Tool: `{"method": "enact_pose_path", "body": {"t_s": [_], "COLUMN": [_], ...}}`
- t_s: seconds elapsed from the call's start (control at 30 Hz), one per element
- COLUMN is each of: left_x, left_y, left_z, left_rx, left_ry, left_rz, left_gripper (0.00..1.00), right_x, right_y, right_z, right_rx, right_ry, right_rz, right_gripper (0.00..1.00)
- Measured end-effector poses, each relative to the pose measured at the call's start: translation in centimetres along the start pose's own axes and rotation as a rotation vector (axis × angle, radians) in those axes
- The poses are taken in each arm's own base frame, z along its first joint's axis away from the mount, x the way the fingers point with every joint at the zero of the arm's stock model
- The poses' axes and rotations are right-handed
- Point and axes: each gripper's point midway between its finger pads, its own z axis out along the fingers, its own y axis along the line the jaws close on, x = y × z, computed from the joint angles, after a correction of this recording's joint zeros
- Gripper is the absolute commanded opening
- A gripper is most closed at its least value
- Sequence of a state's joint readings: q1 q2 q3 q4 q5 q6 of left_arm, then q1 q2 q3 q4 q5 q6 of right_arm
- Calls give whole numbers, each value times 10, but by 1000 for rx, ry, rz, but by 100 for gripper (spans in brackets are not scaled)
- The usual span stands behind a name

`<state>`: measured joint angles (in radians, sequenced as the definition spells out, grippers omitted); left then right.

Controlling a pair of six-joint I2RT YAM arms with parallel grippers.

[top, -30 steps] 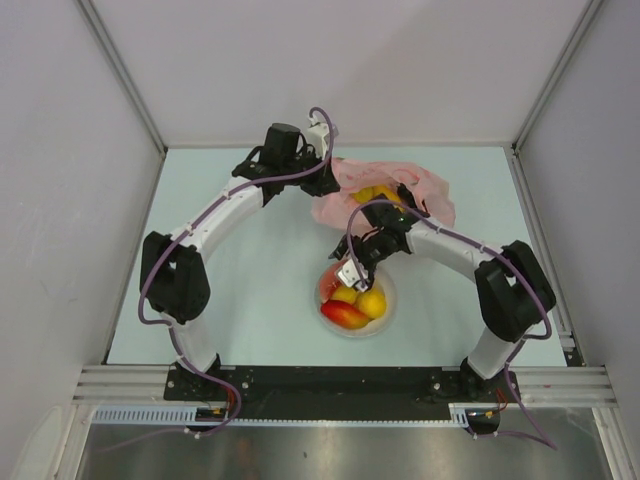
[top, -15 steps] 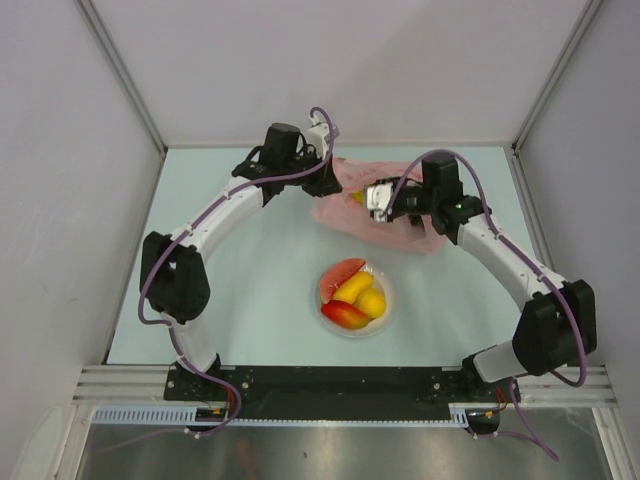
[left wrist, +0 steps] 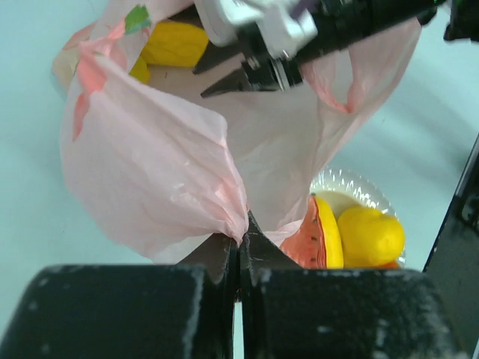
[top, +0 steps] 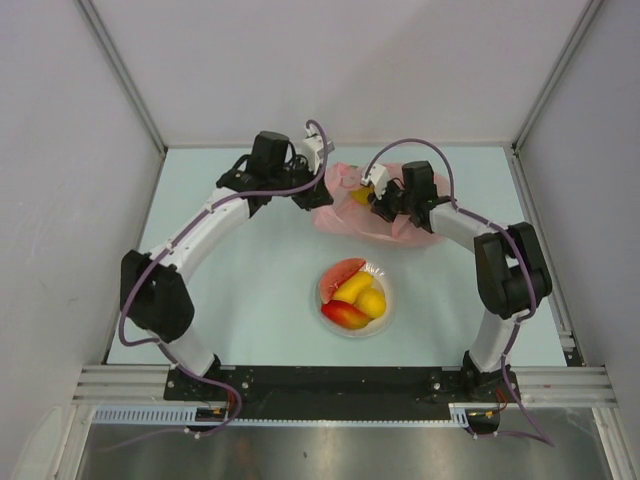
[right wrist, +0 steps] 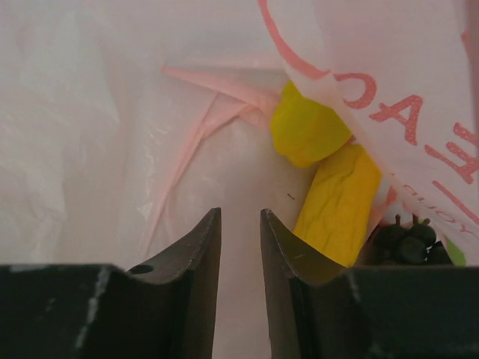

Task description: Take the fake fruits out of the plastic bag

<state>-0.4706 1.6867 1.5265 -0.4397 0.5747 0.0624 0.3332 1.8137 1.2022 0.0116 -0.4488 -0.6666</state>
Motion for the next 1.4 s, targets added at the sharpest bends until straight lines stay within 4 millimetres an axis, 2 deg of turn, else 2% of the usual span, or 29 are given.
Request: {"method": "enact_pose_path", "body": {"t_s": [0.07, 0.17, 0.3, 0.37, 0.43, 0.57, 0.67, 0.7, 0.77, 0.9, 1.07, 1.13, 1.27, 1.4], "left_x": [9, 13, 22, 24, 24, 23, 22, 23, 23, 25, 23, 23, 23, 25], "left_y": [-4, -3, 2, 4, 7, 9, 10, 10, 12, 13, 15, 15, 17, 19], "left_z": [-9, -8, -1, 2, 6, 9, 10, 11, 13, 16, 19, 20, 25, 29], "left_rx": [-2, 0, 3, 4, 4, 5, 5, 5, 5, 6, 6, 7, 11, 11], "left_ry": [18, 30, 59, 69, 75, 77, 76, 76, 78, 82, 79, 79, 76, 76], "left_rz": [35, 48, 41, 38, 41, 46, 47, 46, 45, 40, 34, 26, 16, -3], "left_gripper": [0, 0, 0, 0, 0, 0, 0, 0, 0, 0, 0, 0, 0, 0], "right_x": [9, 7, 0, 2, 10, 39, 56, 60, 64, 66, 82, 88, 97, 95], "right_y": [1, -7, -32, -45, -57, -76, -89, -93, -95, -92, -82, -78, -74, -74], "right_z": [2, 4, 17, 27, 36, 49, 57, 59, 60, 56, 46, 43, 39, 38], "right_rx": [5, 39, 99, 127, 152, 168, 166, 165, 157, 139, 124, 122, 126, 130], "right_ry": [27, 26, 17, 31, 58, 161, 227, 245, 267, 298, 400, 435, 476, 459], "right_rz": [38, 48, 26, 18, 16, 54, 87, 96, 107, 119, 140, 145, 152, 168], "right_gripper": [38, 40, 41, 42, 44, 53, 53, 50, 49, 57, 61, 58, 32, 23]}}
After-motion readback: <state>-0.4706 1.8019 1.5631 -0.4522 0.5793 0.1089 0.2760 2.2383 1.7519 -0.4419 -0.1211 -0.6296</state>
